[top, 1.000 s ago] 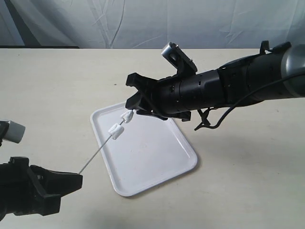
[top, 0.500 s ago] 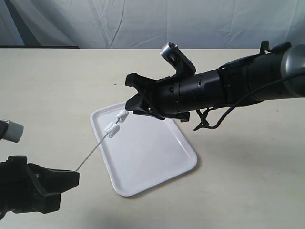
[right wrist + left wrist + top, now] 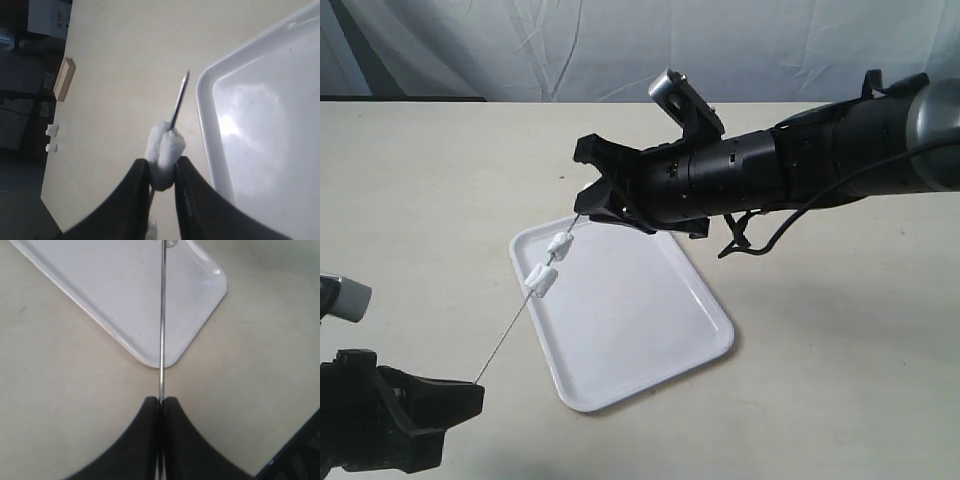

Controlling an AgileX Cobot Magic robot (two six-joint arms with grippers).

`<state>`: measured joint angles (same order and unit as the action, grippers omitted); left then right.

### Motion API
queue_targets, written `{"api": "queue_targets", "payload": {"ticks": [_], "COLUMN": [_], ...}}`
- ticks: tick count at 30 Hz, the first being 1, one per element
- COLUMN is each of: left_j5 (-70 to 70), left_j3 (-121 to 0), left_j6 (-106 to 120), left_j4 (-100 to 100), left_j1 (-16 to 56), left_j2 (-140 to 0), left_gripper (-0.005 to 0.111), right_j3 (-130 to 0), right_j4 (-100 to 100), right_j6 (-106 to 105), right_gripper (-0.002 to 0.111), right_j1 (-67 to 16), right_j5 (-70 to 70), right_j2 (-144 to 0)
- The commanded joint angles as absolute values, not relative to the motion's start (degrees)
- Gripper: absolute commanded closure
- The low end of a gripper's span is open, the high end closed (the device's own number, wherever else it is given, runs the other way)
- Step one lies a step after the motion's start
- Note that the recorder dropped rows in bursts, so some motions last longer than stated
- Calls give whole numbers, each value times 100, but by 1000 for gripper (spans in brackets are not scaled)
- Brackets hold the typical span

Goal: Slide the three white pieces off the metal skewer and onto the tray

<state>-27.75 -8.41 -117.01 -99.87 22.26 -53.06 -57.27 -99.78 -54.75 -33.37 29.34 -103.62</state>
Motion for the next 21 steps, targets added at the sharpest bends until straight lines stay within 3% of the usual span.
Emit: {"api": "queue_targets", "payload": {"ticks": [1, 21], "left_j5": [-2802, -2602], "left_j3": [-757, -265], "left_j6": [-11689, -11979], "left_j4": [-9995, -9763], "left_j1": [2248, 2248], "left_j2": [-5270, -5270], "left_gripper": [107, 107], "right_j3": [-5867, -6079], "right_j4": [-9995, -9950], "right_j6": [-5553, -5550], "right_gripper": [91, 91], "right_j1": [-3332, -3319], "right_j5": [2830, 2475], "right_j2": [-10354, -10354]}}
